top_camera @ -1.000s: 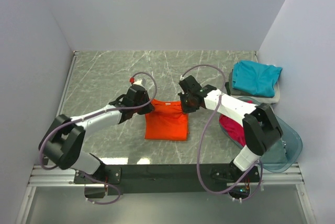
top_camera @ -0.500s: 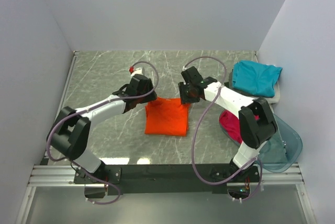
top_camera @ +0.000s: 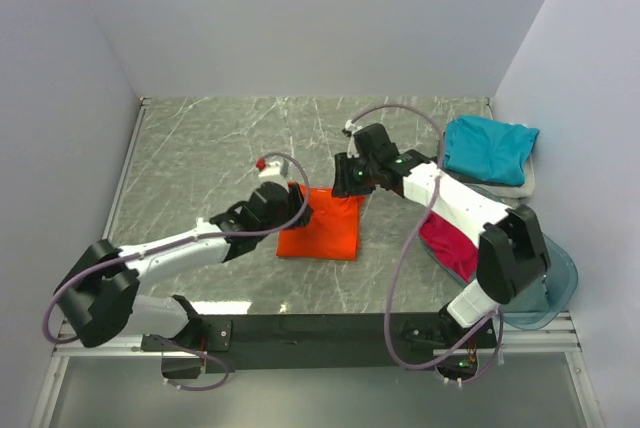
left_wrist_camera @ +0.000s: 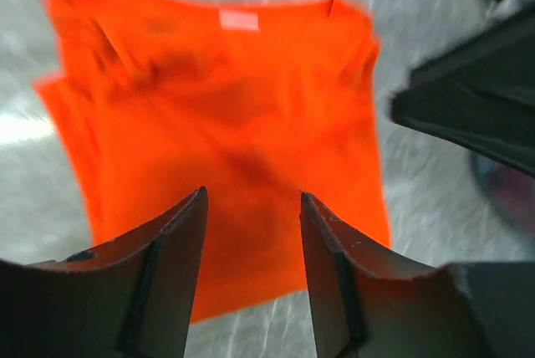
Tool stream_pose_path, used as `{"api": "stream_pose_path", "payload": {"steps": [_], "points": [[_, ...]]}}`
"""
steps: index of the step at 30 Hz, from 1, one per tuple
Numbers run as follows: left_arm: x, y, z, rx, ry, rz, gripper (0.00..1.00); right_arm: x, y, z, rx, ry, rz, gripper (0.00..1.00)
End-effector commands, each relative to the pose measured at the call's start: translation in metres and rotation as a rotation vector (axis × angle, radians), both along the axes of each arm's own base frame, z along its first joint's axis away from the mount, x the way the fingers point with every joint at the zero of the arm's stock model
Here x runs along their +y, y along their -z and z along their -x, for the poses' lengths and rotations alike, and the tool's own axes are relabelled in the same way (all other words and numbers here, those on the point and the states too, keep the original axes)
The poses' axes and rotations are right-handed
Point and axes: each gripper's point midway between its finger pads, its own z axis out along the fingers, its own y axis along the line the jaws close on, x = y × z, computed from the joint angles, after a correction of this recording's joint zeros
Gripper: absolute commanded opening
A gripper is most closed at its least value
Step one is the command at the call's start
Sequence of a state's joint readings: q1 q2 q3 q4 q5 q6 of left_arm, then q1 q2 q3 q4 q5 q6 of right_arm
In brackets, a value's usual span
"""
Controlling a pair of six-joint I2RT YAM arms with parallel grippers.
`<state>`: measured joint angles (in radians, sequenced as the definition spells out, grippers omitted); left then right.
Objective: Fold and stack the t-shirts
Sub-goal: Fold the tshirt
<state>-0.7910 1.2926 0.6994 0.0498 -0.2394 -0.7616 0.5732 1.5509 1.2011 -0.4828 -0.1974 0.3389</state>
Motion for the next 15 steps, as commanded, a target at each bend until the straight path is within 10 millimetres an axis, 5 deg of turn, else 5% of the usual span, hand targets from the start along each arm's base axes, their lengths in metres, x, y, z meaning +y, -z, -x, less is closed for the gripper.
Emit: {"api": "stream_pose_path", "payload": {"steps": [1, 7, 15], "points": [[-0.030, 0.004, 0.010, 0.001, 0.060, 0.095, 0.54, 0.029, 0.021, 0.014, 0.091, -0.112, -0.050, 0.45], [-0.055, 0.034, 0.024, 0.037, 0.126, 0.070, 0.54, 0.043, 0.054, 0.005, 0.181, -0.147, -0.025, 0.45], [-0.059, 0.095, 0.058, 0.142, 0.171, -0.037, 0.53, 0.023, 0.093, -0.031, 0.175, -0.024, 0.168, 0.45]]}}
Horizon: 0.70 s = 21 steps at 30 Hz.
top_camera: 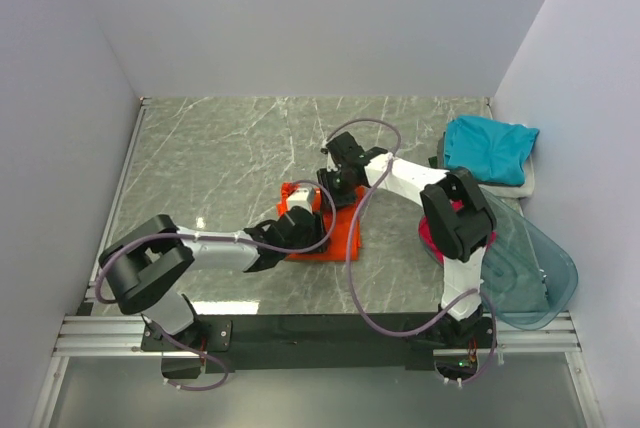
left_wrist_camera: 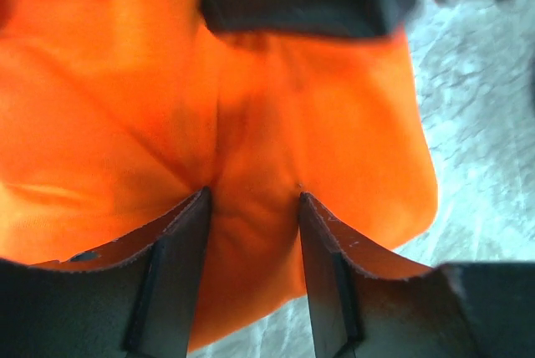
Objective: Fold and stack the t-shirts
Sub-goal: Fold the tshirt
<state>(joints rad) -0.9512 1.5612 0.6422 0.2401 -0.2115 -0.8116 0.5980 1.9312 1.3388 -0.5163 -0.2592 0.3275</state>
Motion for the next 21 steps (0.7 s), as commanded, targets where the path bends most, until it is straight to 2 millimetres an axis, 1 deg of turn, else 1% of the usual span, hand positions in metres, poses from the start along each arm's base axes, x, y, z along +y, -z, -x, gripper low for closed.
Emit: {"api": "stream_pose_path", "payload": {"steps": [1, 3, 4, 5, 7, 9, 10, 11, 12, 13, 14, 15, 16, 17, 18, 19, 20, 21], "points": [[-0.007, 0.019, 0.022, 0.039, 0.026, 0.005, 0.52, -0.003, -0.012, -0.031, -0.095, 0.038, 0.059, 0.45], [-0.007, 0.029, 0.031, 0.063, 0.024, -0.002, 0.52, -0.006, -0.009, -0.039, -0.097, 0.058, 0.078, 0.46], [-0.007, 0.032, 0.037, 0.068, 0.032, -0.008, 0.52, -0.007, -0.013, -0.045, -0.114, 0.067, 0.087, 0.47], [-0.008, 0.035, 0.040, 0.075, 0.032, -0.012, 0.52, -0.008, -0.011, -0.048, -0.114, 0.071, 0.095, 0.47], [-0.010, 0.035, 0.046, 0.079, 0.031, -0.019, 0.52, -0.009, -0.016, -0.055, -0.123, 0.081, 0.088, 0.47], [-0.014, 0.032, 0.045, 0.075, 0.029, -0.028, 0.52, -0.011, -0.023, -0.059, -0.142, 0.084, 0.085, 0.48], [-0.014, 0.027, 0.042, 0.065, 0.019, -0.030, 0.53, -0.014, -0.024, -0.059, -0.144, 0.089, 0.081, 0.48], [-0.018, 0.021, 0.038, 0.053, 0.013, -0.027, 0.53, -0.013, -0.037, -0.058, -0.169, 0.086, 0.056, 0.50], [-0.019, 0.017, 0.035, 0.043, 0.008, -0.031, 0.54, -0.014, -0.043, -0.057, -0.177, 0.088, 0.043, 0.51], [-0.017, 0.013, 0.034, 0.038, 0.003, -0.044, 0.55, -0.018, -0.045, -0.053, -0.177, 0.091, 0.036, 0.52], [-0.016, 0.008, 0.029, 0.019, -0.011, -0.057, 0.55, -0.021, -0.062, -0.053, -0.205, 0.099, 0.005, 0.54], [-0.017, 0.003, 0.026, 0.009, -0.017, -0.059, 0.56, -0.024, -0.068, -0.051, -0.214, 0.101, -0.010, 0.55], [-0.020, -0.008, 0.021, -0.010, -0.024, -0.050, 0.58, -0.030, -0.067, -0.046, -0.211, 0.105, -0.014, 0.56], [-0.019, -0.016, 0.019, -0.025, -0.032, -0.057, 0.59, -0.033, -0.082, -0.042, -0.231, 0.101, -0.053, 0.59], [-0.018, -0.022, 0.017, -0.033, -0.038, -0.057, 0.60, -0.036, -0.086, -0.039, -0.232, 0.100, -0.069, 0.60], [-0.022, -0.039, 0.013, -0.056, -0.049, -0.030, 0.61, -0.042, -0.080, -0.031, -0.218, 0.098, -0.074, 0.61], [-0.018, -0.042, 0.013, -0.052, -0.060, -0.042, 0.62, -0.045, -0.089, -0.026, -0.235, 0.093, -0.094, 0.63], [-0.012, -0.045, 0.010, -0.058, -0.087, -0.058, 0.64, -0.048, -0.088, -0.021, -0.225, 0.089, -0.110, 0.65]]}}
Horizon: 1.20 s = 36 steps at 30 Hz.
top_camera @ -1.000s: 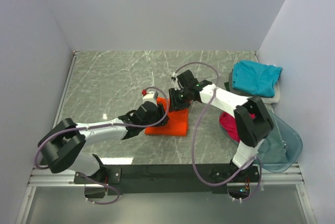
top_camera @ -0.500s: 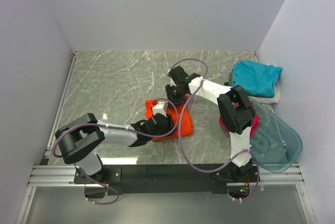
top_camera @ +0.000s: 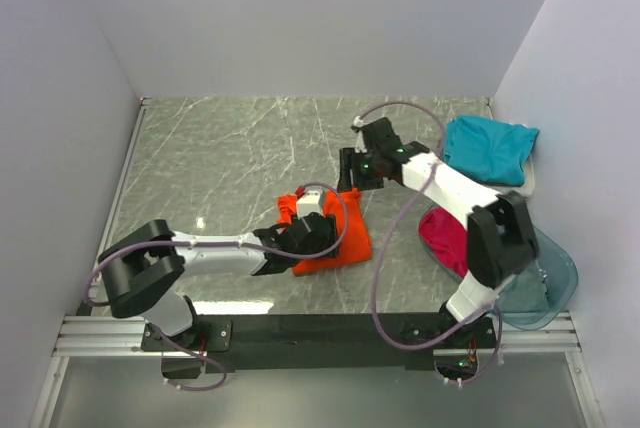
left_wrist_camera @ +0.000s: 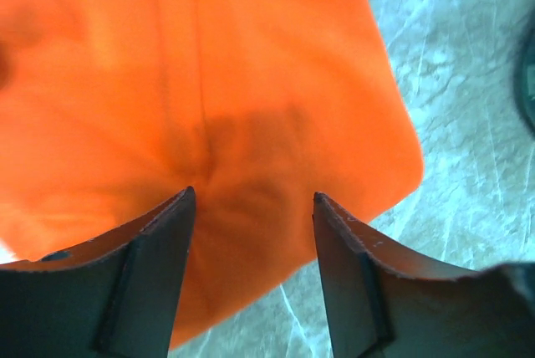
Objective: Fold and stack the t-shirts
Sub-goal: Fold the tshirt, then neatly place the folded tshirt to the corner
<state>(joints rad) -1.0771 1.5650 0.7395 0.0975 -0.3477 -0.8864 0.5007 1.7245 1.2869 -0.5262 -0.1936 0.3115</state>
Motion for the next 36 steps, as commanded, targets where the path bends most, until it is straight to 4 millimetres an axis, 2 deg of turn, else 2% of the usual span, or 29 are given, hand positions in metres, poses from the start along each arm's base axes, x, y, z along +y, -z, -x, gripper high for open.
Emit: {"api": "stream_pose_path", "payload": {"steps": [1, 2, 4, 6, 7, 10, 13, 20, 26, 28, 31, 36], "points": [[0.011, -0.043, -0.011, -0.058, -0.077, 0.001, 0.64, -0.007, -0.017, 0.014, -0.049, -0.036, -0.080, 0.66], [0.019, -0.042, -0.010, -0.046, -0.102, -0.016, 0.65, -0.010, -0.020, 0.018, -0.058, -0.034, -0.090, 0.67], [0.035, -0.042, -0.012, -0.038, -0.145, -0.016, 0.67, -0.016, -0.007, 0.031, -0.031, -0.038, -0.110, 0.68], [0.045, -0.039, -0.013, -0.027, -0.174, -0.001, 0.67, -0.019, -0.007, 0.038, -0.030, -0.037, -0.144, 0.68], [0.059, -0.030, -0.013, -0.011, -0.194, -0.006, 0.67, -0.024, 0.001, 0.043, -0.013, -0.033, -0.155, 0.69], [0.081, -0.017, -0.015, 0.009, -0.231, 0.009, 0.67, -0.031, 0.013, 0.052, 0.017, -0.024, -0.168, 0.69], [0.094, -0.015, -0.018, 0.003, -0.248, 0.045, 0.68, -0.034, 0.024, 0.057, 0.039, -0.024, -0.179, 0.70], [0.097, -0.011, -0.024, -0.001, -0.241, 0.092, 0.69, -0.040, 0.052, 0.062, 0.107, -0.019, -0.204, 0.73], [0.095, 0.003, -0.026, 0.026, -0.230, 0.102, 0.69, -0.038, 0.075, 0.066, 0.166, -0.026, -0.214, 0.79], [0.095, 0.008, -0.026, 0.036, -0.230, 0.100, 0.69, -0.035, 0.078, 0.067, 0.181, -0.034, -0.227, 0.81], [0.097, 0.017, -0.026, 0.048, -0.233, 0.091, 0.68, -0.030, 0.085, 0.072, 0.213, -0.041, -0.253, 0.89], [0.091, 0.032, -0.021, 0.079, -0.206, 0.097, 0.63, -0.018, 0.089, 0.085, 0.230, -0.074, -0.272, 0.91]]}}
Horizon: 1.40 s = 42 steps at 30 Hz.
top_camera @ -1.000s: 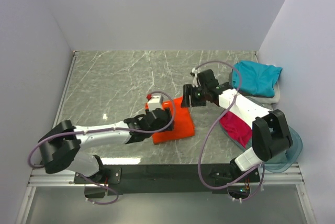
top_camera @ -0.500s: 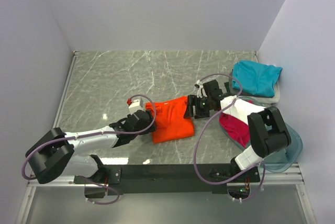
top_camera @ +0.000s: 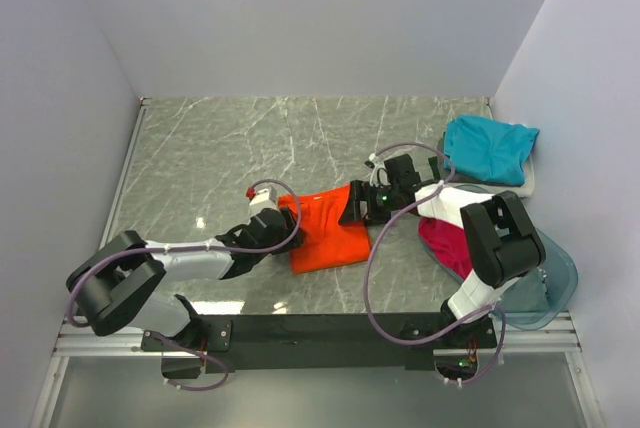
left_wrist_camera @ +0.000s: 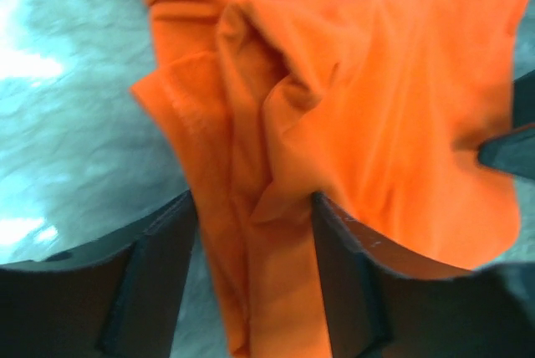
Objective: Fold and stack the t-shirts
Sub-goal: Neatly place the folded tshirt to the corner
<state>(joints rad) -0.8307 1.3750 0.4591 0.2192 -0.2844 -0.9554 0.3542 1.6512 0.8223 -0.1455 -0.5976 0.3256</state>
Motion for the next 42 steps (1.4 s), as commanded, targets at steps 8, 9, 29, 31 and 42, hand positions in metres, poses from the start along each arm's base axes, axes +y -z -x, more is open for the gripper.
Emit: {"api": "stream_pose_path", "payload": {"steps": [8, 9, 29, 31, 42], "points": [[-0.010, 0.025, 0.010, 0.057, 0.058, 0.020, 0.53, 0.026, 0.042, 0.042, 0.113, -0.066, 0.034, 0.90], [-0.009, 0.023, 0.010, 0.053, 0.059, 0.023, 0.53, 0.028, 0.043, 0.040, 0.107, -0.063, 0.036, 0.90], [-0.014, 0.020, 0.004, 0.038, 0.063, 0.021, 0.53, 0.044, 0.058, 0.048, 0.124, -0.085, 0.108, 0.17], [-0.015, 0.014, 0.001, 0.025, 0.064, 0.016, 0.56, 0.045, 0.055, 0.046, 0.112, -0.097, 0.111, 0.11], [0.015, -0.057, -0.013, -0.105, -0.015, 0.024, 0.67, 0.002, -0.033, -0.051, -0.160, -0.054, 0.253, 0.00]]}}
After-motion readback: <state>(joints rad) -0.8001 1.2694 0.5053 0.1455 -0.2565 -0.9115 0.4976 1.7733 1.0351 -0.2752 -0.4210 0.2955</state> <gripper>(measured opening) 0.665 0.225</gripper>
